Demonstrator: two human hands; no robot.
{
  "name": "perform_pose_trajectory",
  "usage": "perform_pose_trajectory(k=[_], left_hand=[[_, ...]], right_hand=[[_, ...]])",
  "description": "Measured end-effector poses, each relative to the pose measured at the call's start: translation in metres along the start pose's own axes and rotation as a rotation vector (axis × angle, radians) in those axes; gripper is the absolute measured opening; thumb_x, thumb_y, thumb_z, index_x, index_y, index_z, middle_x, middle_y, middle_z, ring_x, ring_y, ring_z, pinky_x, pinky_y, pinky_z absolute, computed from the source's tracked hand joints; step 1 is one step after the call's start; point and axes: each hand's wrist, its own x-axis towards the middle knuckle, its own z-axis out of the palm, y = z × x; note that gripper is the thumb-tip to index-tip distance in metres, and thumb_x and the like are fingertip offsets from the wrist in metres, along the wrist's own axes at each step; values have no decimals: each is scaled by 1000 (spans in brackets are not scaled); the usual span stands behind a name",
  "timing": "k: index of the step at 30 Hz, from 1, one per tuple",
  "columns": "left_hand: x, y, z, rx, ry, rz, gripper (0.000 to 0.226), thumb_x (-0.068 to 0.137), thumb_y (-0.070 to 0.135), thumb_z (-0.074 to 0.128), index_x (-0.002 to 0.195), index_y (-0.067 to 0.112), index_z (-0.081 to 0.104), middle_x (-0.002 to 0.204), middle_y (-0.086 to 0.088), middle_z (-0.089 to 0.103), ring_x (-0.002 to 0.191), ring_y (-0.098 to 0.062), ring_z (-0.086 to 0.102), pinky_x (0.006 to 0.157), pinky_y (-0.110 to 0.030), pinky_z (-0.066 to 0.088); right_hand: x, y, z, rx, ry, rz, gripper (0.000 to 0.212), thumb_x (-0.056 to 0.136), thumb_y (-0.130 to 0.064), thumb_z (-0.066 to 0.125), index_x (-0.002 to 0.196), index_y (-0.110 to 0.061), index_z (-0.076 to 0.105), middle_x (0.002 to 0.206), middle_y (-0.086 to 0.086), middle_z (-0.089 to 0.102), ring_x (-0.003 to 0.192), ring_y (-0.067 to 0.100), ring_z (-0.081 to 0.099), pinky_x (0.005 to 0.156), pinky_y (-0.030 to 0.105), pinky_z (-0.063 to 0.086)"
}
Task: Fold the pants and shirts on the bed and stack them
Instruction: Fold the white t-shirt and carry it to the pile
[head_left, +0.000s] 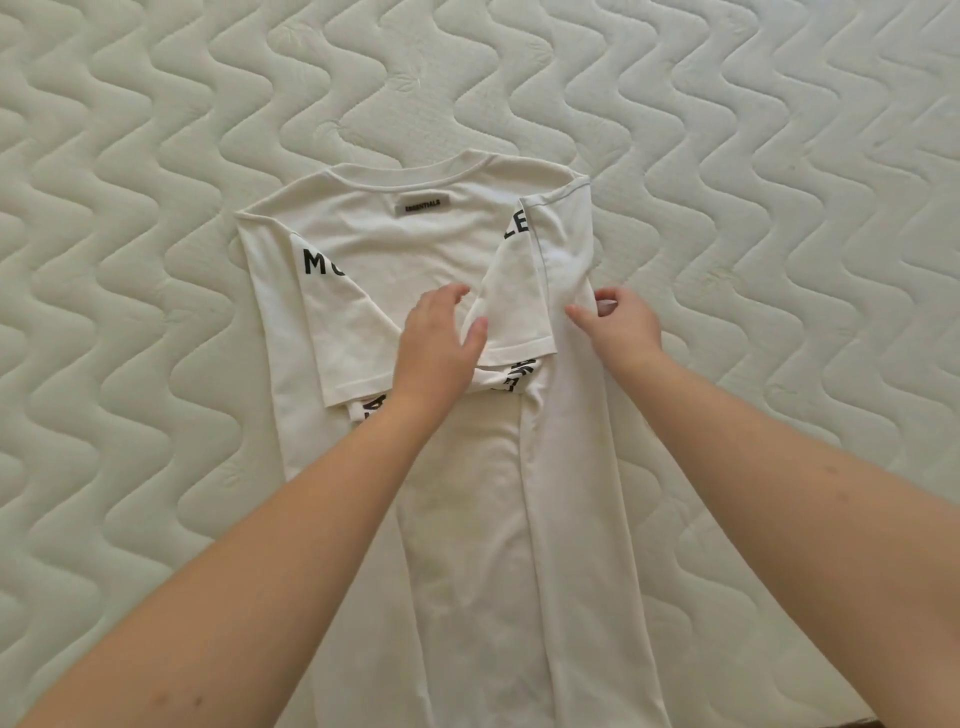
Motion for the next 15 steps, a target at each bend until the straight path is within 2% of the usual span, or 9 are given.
perform_pose_trajectory(k=[2,4,6,9,11,15], left_hand=[[28,19,20,27,-74,-108,59,94,33,61,144,10,40,140,-11,45,129,-28,44,110,-39,35],[56,30,34,54,-89,-196,66,92,38,63,146,11,36,143,-12,45,132,-30,42,110,-42,35],[78,33,41,37,-89,-284,60,90,38,67,139,12,44,138,-9,52,127,-29,48,105,-40,40],[99,25,44,3,-65,-406,25,89,29,68,110,16,60,116,-6,65,109,-27,60,84,-29,45],[105,19,43,10,-67,-413,13,90,29,67,96,18,63,101,-4,67,99,-26,63,75,-27,41],[103,21,44,55,-89,-376,20,93,31,62,103,14,61,99,-2,62,94,-25,59,73,-28,37]], right_hand=[[11,-9,3,3,-4,-25,49,81,-40,76,121,-20,57,112,-3,66,106,18,63,83,29,48],[24,-19,7,-5,-10,-15,57,78,-42,78,125,-20,56,121,0,64,107,20,62,88,33,49],[35,-25,9,-9,-12,38,49,75,-45,80,112,-21,58,109,-3,64,98,19,63,82,33,49],[46,-22,1,-48,10,112,32,77,-48,75,85,-20,62,89,-2,67,83,21,63,69,30,46],[49,-14,-8,-57,68,143,27,84,-46,68,83,-19,65,86,1,70,81,23,66,69,30,47],[47,-4,-16,-37,66,105,31,94,-44,55,89,-14,63,79,2,71,76,23,71,82,41,55]])
